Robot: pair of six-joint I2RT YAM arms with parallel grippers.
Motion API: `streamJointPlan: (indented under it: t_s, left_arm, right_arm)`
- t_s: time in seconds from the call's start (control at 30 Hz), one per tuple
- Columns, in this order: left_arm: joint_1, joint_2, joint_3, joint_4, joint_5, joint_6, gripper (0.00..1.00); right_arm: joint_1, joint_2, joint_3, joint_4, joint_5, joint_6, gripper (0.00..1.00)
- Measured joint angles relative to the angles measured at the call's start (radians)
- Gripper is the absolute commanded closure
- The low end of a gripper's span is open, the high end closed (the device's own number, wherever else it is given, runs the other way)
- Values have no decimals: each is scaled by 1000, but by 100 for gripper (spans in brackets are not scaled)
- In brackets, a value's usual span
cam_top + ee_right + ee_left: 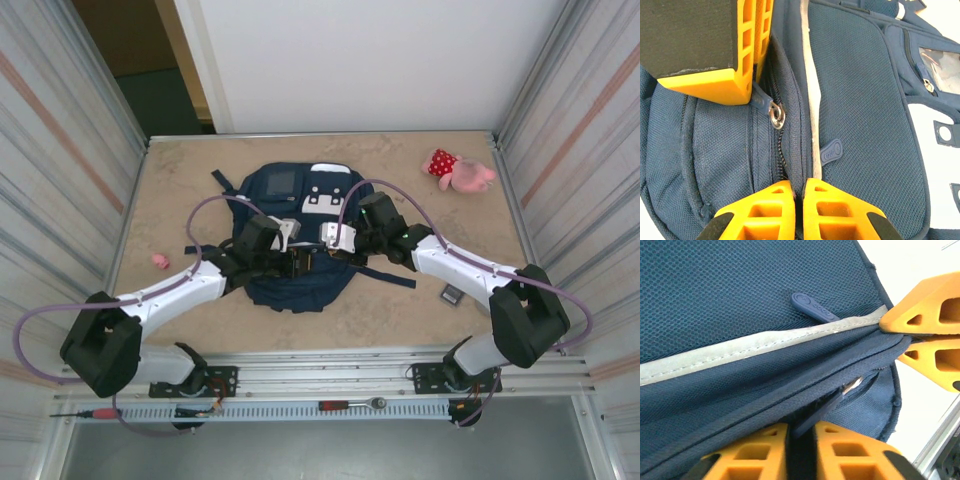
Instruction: Pack books, pencil case, and school supplies into a backpack
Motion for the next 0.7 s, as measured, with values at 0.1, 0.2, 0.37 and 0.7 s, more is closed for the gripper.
streamJointPlan:
  t_s: [0.1, 0.2, 0.37, 0.7]
  left_arm:
    - [0, 0, 0, 21, 16, 0, 77]
    - [-1, 0, -1, 58, 39, 0, 76]
    - [-1, 0, -2, 100, 62, 1, 77]
    - [-6, 0, 0, 97, 14, -5, 100]
  right_arm:
    - [0, 0, 3, -1, 0, 3, 100]
    - [0, 0, 8, -1, -1, 4, 100]
    - [0, 0, 12, -2, -3, 7, 100]
    - [-2, -8, 12, -3, -9, 24, 100]
